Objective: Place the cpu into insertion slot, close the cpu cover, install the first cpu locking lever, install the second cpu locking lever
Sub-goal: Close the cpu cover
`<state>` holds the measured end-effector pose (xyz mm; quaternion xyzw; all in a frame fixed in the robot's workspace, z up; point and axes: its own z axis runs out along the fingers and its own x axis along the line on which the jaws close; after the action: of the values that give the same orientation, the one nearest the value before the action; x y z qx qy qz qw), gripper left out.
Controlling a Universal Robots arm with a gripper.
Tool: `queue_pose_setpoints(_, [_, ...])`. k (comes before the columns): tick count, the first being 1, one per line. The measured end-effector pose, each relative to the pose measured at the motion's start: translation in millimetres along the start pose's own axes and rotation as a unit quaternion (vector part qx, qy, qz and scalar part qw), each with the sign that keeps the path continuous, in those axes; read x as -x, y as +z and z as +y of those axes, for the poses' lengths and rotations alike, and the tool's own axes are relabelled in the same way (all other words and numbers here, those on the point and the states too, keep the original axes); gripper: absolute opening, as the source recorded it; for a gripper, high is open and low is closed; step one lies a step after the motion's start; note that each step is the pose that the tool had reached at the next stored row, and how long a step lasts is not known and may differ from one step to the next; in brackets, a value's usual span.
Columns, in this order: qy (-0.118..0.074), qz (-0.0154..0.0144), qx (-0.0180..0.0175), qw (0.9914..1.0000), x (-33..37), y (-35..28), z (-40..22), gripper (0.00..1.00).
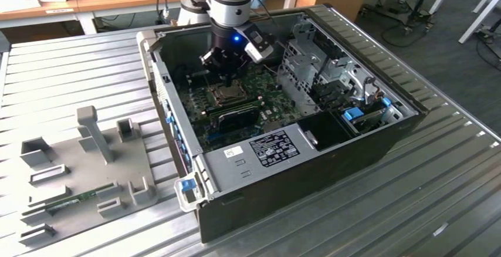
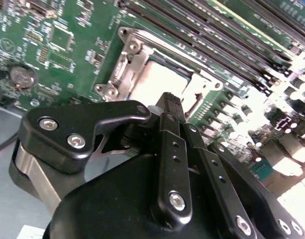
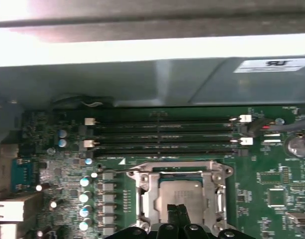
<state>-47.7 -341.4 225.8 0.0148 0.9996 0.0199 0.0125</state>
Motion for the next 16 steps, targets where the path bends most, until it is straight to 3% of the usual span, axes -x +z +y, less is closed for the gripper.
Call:
queue_pose_setpoints(3, [0.000, 0.0000, 0.0000, 1.00000, 3.7, 0.1, 0.0, 0.11])
queue_pose_setpoints(16, [0.000, 0.0000, 0.0000, 1.00000, 4.2, -0.8, 0.1, 0.11])
